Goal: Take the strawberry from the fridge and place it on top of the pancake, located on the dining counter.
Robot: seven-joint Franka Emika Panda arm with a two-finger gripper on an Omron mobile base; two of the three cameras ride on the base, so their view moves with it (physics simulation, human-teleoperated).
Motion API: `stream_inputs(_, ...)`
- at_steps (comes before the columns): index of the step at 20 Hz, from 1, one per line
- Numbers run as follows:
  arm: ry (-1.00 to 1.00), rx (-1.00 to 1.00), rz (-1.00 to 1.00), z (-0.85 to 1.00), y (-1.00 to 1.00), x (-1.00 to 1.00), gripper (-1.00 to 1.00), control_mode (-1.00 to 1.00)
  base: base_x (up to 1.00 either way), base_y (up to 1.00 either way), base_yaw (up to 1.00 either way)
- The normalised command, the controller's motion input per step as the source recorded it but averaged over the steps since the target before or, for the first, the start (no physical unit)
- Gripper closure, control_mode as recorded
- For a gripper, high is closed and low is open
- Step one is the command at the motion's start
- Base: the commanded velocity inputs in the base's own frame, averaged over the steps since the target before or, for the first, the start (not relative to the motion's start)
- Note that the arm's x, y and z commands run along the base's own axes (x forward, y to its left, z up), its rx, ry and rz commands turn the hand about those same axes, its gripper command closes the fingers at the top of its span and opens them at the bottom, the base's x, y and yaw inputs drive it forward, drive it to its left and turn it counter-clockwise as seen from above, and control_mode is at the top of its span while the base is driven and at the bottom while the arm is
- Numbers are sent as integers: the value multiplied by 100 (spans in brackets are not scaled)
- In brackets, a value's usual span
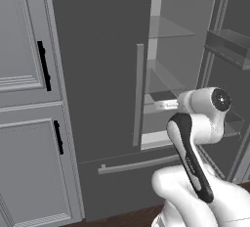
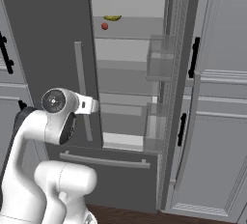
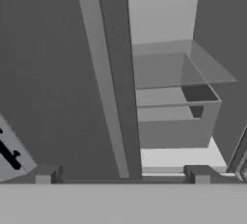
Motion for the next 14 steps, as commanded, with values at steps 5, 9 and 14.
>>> stream_inputs(5, 5, 29, -12, 90, 19, 0, -100, -100, 0, 0, 0)
stream_inputs(9, 19, -25, -9, 44, 67, 0, -100, -100, 0, 0, 0)
stream_inputs(14, 18, -24, -9, 19, 35, 18, -100, -100, 0, 0, 0)
